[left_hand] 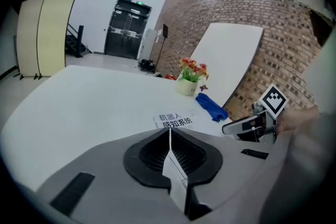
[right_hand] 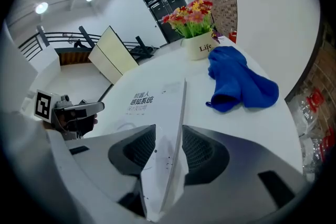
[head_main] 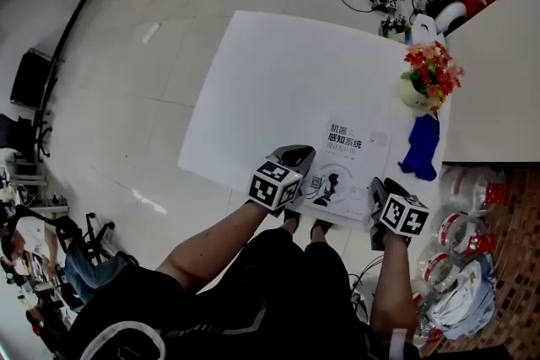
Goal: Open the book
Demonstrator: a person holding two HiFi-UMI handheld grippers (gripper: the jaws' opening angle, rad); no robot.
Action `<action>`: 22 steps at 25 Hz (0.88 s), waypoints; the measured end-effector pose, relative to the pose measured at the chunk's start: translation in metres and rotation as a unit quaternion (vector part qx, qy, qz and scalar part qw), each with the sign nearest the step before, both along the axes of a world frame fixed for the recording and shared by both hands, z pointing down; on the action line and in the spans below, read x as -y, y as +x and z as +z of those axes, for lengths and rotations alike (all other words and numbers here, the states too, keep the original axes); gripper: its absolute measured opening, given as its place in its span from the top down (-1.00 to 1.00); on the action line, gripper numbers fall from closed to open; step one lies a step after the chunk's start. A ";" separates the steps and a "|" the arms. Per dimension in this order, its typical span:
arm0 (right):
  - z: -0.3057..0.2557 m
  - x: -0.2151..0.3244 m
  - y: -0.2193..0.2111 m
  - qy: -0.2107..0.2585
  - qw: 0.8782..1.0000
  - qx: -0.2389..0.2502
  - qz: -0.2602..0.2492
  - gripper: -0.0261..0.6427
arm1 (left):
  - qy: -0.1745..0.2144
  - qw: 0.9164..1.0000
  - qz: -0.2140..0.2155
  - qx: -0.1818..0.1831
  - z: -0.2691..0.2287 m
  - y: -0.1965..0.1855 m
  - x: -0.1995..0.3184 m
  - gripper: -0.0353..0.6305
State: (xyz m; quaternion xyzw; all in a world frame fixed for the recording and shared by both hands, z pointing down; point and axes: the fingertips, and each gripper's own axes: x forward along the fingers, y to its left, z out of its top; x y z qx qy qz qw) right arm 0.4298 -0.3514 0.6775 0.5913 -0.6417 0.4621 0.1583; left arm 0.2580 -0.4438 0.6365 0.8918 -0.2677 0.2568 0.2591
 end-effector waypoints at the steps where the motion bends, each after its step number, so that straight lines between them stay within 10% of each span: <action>1: 0.003 0.001 -0.001 -0.004 1.000 0.001 0.000 0.56 | -0.009 1.000 -0.002 0.002 0.005 -0.002 -0.001 0.90; 22: 0.018 0.002 0.004 -0.052 0.997 -0.013 0.056 0.75 | -0.028 0.999 0.019 0.001 0.018 -0.002 -0.005 0.90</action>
